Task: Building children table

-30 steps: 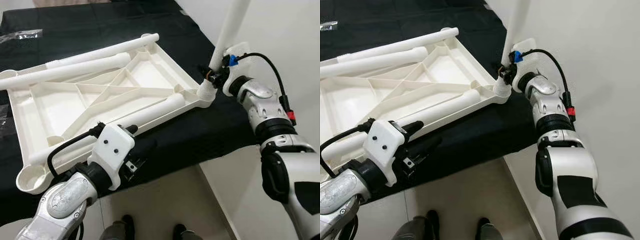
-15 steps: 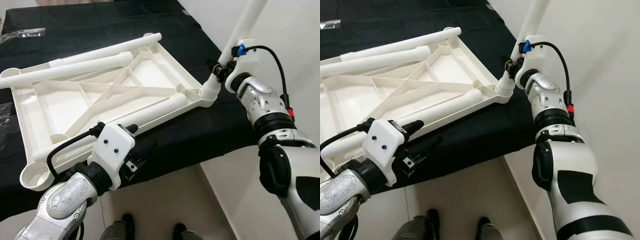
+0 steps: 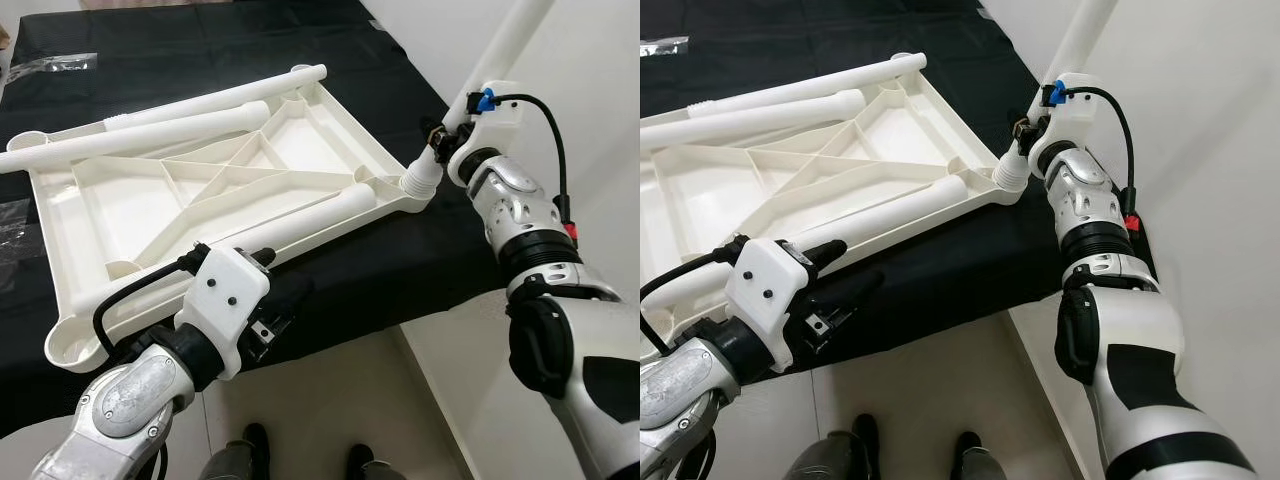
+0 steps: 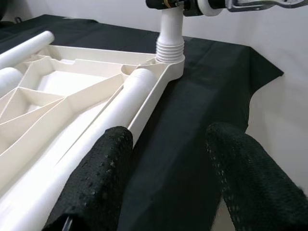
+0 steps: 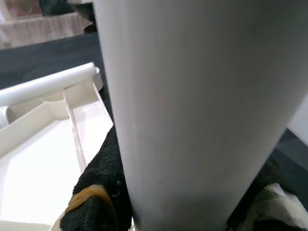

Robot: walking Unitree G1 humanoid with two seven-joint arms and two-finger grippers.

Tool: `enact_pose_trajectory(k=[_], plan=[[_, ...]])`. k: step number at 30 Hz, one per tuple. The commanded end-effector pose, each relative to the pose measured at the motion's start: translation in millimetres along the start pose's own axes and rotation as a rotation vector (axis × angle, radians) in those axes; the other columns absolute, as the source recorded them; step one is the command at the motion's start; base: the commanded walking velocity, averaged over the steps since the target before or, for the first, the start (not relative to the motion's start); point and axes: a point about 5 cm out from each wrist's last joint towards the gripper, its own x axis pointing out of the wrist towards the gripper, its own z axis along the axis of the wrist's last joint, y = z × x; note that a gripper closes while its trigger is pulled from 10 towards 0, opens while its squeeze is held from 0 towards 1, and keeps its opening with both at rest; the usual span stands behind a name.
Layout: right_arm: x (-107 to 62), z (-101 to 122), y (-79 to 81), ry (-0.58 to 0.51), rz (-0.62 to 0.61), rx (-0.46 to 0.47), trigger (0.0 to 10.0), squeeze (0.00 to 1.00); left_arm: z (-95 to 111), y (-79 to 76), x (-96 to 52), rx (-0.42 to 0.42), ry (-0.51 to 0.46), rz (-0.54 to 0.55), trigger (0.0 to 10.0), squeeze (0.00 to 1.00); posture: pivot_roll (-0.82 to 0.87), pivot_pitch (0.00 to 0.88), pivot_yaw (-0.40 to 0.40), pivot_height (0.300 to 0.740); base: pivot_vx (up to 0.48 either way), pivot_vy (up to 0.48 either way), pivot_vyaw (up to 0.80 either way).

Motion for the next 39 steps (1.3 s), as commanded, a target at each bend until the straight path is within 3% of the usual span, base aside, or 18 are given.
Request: enact_pose_trajectory(k=[1, 8, 10, 16, 20, 21, 22, 23, 30, 34, 37, 39], plan=[[-8.6, -55, 0.4, 0.207, -0.025, 0.073, 0.0, 0.0, 1, -1.1, -1.4, 0.003, 0.001, -0.008, 10.0, 0.0, 0.13, 0.34, -0.082, 0.74, 0.0, 0.0, 0.0], [-6.4, -56, 10.4, 0.196, -0.019, -0.091, 0.0, 0.0, 1, -0.1, -1.4, 0.006, -0.001, -0.003, 10.0, 0.0, 0.13, 0.342, -0.084, 0.74, 0.0, 0.0, 0.0], [-5.8, -61, 20.2, 0.205, 0.005, -0.191, 0.0, 0.0, 2, 0.1, -0.9, 0.008, -0.003, -0.002, 10.0, 0.0, 0.12, 0.343, -0.085, 0.74, 0.0, 0.0, 0.0], [-4.7, -63, 27.9, 0.193, -0.049, -0.225, 0.0, 0.0, 2, 0.3, 0.6, 0.005, -0.009, 0.005, 10.0, 0.0, 0.12, 0.344, -0.094, 0.74, 0.0, 0.0, 0.0], [-5.6, -66, 27.2, 0.197, -0.11, -0.196, 0.0, 0.0, 3, 0.6, 1.1, 0.006, -0.011, 0.008, 10.0, 0.0, 0.12, 0.344, -0.094, 0.74, 0.0, 0.0, 0.0], [-7.9, -69, 19.9, 0.203, -0.191, -0.193, 0.0, 0.0, 3, 0.7, 1.2, 0.006, -0.013, 0.01, 10.0, 0.0, 0.12, 0.343, -0.096, 0.74, 0.0, 0.0, 0.0], [-7.9, -69, 19.9, 0.203, -0.191, -0.193, 0.0, 0.0, 3, 0.7, 1.2, 0.006, -0.013, 0.01, 10.0, 0.0, 0.12, 0.343, -0.096, 0.74, 0.0, 0.0, 0.0], [-11.8, -74, 10.5, 0.215, -0.299, -0.176, 0.0, 0.0, 3, 0.9, 1.5, 0.005, -0.015, 0.013, 10.0, 0.0, 0.12, 0.343, -0.099, 0.74, 0.0, 0.0, 0.0], [-17.6, -84, 4.3, 0.236, -0.426, -0.153, 0.0, 0.0, 3, 0.9, 2.5, 0.005, -0.02, 0.017, 10.0, 0.0, 0.12, 0.341, -0.101, 0.74, 0.0, 0.0, 0.0], [-17.9, -88, 8.6, 0.25, -0.42, -0.144, 0.0, 0.0, 3, 0.9, 2.7, 0.006, -0.019, 0.017, 10.0, 0.0, 0.12, 0.341, -0.102, 0.74, 0.0, 0.0, 0.0], [-16.9, -94, 20.4, 0.282, -0.345, -0.098, 0.0, 0.0, 3, 0.8, 2.4, 0.008, -0.019, 0.017, 10.0, 0.0, 0.11, 0.341, -0.104, 0.74, 0.0, 0.0, 0.0], [-12.1, -96, 48.9, 0.287, -0.088, 0.015, 0.0, 0.0, 3, 1.2, 2.0, 0.009, -0.018, 0.019, 10.0, 0.0, 0.12, 0.341, -0.107, 0.74, 0.0, 0.0, 0.0]])
